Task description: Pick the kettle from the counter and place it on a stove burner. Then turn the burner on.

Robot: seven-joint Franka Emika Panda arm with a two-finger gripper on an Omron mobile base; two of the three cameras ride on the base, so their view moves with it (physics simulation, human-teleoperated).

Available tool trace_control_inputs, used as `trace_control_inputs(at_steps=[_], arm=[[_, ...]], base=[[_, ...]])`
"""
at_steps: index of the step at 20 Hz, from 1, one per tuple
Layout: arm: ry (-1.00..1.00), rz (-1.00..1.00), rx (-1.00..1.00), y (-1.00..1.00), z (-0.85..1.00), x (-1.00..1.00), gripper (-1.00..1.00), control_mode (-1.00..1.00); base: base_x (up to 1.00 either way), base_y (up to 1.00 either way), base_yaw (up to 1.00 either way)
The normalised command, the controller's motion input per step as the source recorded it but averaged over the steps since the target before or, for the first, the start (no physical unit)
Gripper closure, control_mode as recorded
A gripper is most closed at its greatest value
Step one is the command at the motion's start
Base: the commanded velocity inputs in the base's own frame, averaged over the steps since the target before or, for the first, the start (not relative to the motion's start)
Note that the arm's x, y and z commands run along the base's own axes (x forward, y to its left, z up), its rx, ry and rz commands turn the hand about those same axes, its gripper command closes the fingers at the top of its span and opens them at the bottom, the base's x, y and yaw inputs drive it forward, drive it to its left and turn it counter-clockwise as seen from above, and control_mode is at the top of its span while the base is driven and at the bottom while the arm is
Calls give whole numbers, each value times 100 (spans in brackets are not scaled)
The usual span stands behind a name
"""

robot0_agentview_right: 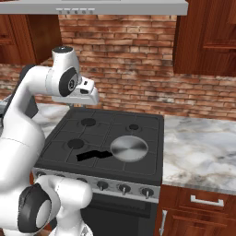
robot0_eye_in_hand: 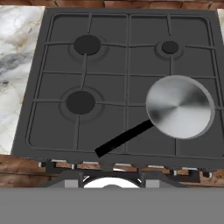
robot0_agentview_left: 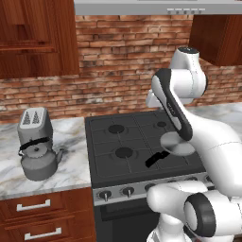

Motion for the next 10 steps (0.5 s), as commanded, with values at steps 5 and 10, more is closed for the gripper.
trace_control_inputs(at_steps=[5, 10], arm=[[0, 0, 0, 0, 0, -15, -100, -100], [0, 0, 0, 6, 0, -33, -100, -100]], base=[[0, 0, 0], [0, 0, 0]])
